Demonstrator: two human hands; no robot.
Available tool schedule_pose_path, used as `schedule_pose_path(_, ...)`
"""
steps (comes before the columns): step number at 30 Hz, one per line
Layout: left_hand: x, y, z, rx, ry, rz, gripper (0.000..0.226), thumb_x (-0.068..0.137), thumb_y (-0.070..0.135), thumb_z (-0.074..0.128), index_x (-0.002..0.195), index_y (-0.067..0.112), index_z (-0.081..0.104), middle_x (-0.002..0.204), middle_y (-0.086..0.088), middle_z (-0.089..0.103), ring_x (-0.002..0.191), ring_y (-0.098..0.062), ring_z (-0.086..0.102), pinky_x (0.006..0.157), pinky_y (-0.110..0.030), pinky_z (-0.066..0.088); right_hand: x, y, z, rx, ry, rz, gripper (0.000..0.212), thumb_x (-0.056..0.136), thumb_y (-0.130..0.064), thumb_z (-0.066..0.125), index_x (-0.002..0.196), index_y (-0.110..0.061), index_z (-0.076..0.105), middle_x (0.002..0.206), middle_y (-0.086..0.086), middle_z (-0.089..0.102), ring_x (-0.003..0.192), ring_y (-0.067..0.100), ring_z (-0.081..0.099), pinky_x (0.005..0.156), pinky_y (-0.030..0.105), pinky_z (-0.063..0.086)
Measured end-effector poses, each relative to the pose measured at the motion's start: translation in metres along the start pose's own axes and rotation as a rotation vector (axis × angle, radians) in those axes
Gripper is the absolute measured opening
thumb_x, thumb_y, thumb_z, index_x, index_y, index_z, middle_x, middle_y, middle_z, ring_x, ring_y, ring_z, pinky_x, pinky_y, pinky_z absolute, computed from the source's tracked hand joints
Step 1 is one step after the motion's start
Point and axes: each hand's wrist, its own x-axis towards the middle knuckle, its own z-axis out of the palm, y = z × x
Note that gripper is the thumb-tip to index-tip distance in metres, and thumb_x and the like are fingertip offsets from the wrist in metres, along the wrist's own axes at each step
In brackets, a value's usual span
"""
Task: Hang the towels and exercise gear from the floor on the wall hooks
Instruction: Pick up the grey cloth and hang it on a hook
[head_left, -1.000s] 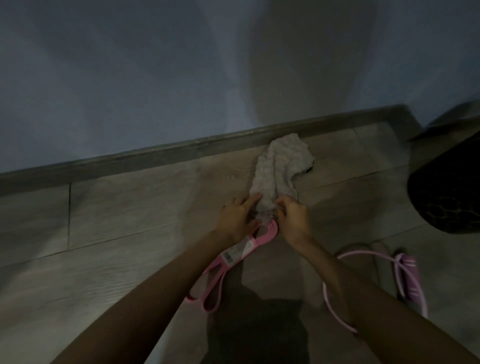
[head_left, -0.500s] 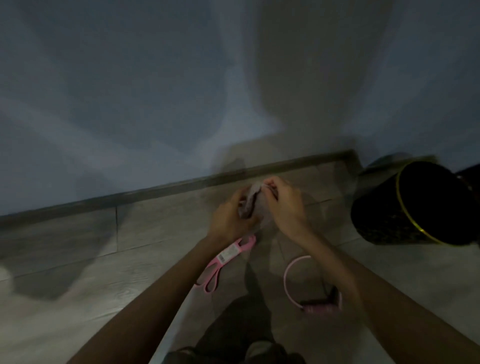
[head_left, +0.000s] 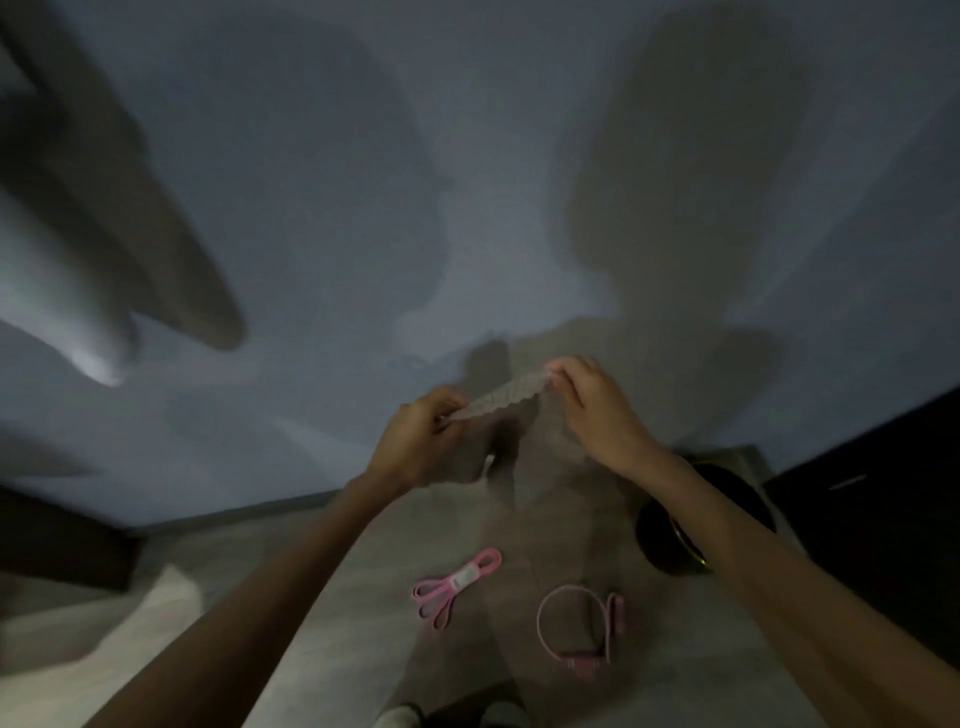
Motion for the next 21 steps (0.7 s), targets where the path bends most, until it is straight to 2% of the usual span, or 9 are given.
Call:
schedule_pose_path(2, -0.003, 0.042, -0.045, -0.007, 0.038, 0.017, 0.009, 0.088, 0.022, 0.058, 0.093, 0.019, 0.065, 0.091, 0.004, 0.069, 0.086, -0.015, 0.065, 0.079, -0.032, 0.05, -0.003, -0.036, -0.045, 0.043, -0.03, -0.054, 0.017, 0.096, -0.015, 0.047, 0.108, -0.016, 0.059, 0.109, 0.01, 0.058, 0.098, 0.021, 0.058, 0.083, 0.022, 0.041)
schedule_pose_path(4, -0.005, 0.075, -0.077, 0.013, 0.05, 0.041, 0.009, 0.091, 0.025, 0.057, 0.089, 0.02, 0.064, 0.084, 0.003, 0.068, 0.078, -0.014, 0.063, 0.075, -0.033, 0.05, -0.005, -0.06, -0.078, 0.061, -0.078, -0.099, 0.015, 0.092, -0.029, 0.055, 0.107, -0.034, 0.057, 0.109, 0.003, 0.057, 0.099, 0.016, 0.06, 0.087, 0.029, 0.049)
schedule_pose_path(6, -0.009, 0.113, -0.112, 0.028, 0.06, 0.075, 0.016, 0.093, 0.029, 0.054, 0.083, 0.019, 0.062, 0.076, -0.004, 0.065, 0.07, -0.019, 0.061, 0.068, -0.035, 0.049, -0.009, -0.09, -0.116, 0.021, -0.126, -0.146, 0.021, 0.086, -0.044, 0.06, 0.107, -0.044, 0.057, 0.107, -0.005, 0.054, 0.102, 0.008, 0.056, 0.089, 0.025, 0.046)
schedule_pose_path(7, -0.01, 0.131, -0.128, 0.032, 0.067, 0.1, 0.019, 0.093, 0.031, 0.053, 0.081, 0.018, 0.061, 0.073, -0.006, 0.063, 0.066, -0.019, 0.059, 0.064, -0.035, 0.049, -0.011, -0.103, -0.132, -0.008, -0.124, -0.176, 0.023, 0.084, -0.047, 0.061, 0.107, -0.044, 0.059, 0.104, -0.009, 0.054, 0.101, 0.006, 0.054, 0.089, 0.024, 0.044)
schedule_pose_path(11, -0.015, 0.205, -0.179, 0.058, 0.096, 0.227, 0.022, 0.095, 0.031, 0.051, 0.084, 0.015, 0.062, 0.065, 0.008, 0.055, 0.051, 0.0, 0.051, 0.05, -0.014, 0.04, -0.01, -0.149, -0.181, -0.079, 0.024, -0.315, 0.011, 0.088, -0.033, 0.062, 0.092, -0.03, 0.071, 0.089, -0.011, 0.069, 0.085, 0.006, 0.063, 0.078, 0.032, 0.051)
schedule_pose_path(14, -0.017, 0.255, -0.208, 0.064, 0.115, 0.312, 0.025, 0.096, 0.028, 0.05, 0.086, 0.009, 0.062, 0.06, 0.009, 0.053, 0.045, 0.003, 0.05, 0.041, -0.008, 0.034, -0.005, -0.169, -0.208, -0.124, 0.163, -0.309, 0.015, 0.091, -0.03, 0.057, 0.08, -0.034, 0.065, 0.078, -0.007, 0.071, 0.073, 0.012, 0.066, 0.074, 0.035, 0.051)
schedule_pose_path(18, -0.015, 0.309, -0.239, 0.073, 0.174, 0.43, 0.02, 0.094, 0.03, 0.055, 0.077, 0.019, 0.058, 0.059, 0.014, 0.055, 0.052, 0.006, 0.053, 0.052, -0.01, 0.037, -0.003, -0.198, -0.245, -0.057, 0.272, -0.324, 0.021, 0.097, -0.022, 0.047, 0.079, -0.013, 0.052, 0.073, 0.009, 0.059, 0.066, 0.022, 0.052, 0.063, 0.028, 0.035)
schedule_pose_path(21, -0.011, 0.339, -0.26, 0.085, 0.206, 0.492, 0.025, 0.084, 0.038, 0.066, 0.078, 0.015, 0.061, 0.069, 0.01, 0.059, 0.062, -0.001, 0.055, 0.06, -0.017, 0.042, -0.002, -0.226, -0.273, 0.028, 0.308, -0.389, 0.023, 0.099, -0.018, 0.041, 0.089, 0.0, 0.053, 0.08, 0.017, 0.058, 0.071, 0.026, 0.051, 0.059, 0.025, 0.032)
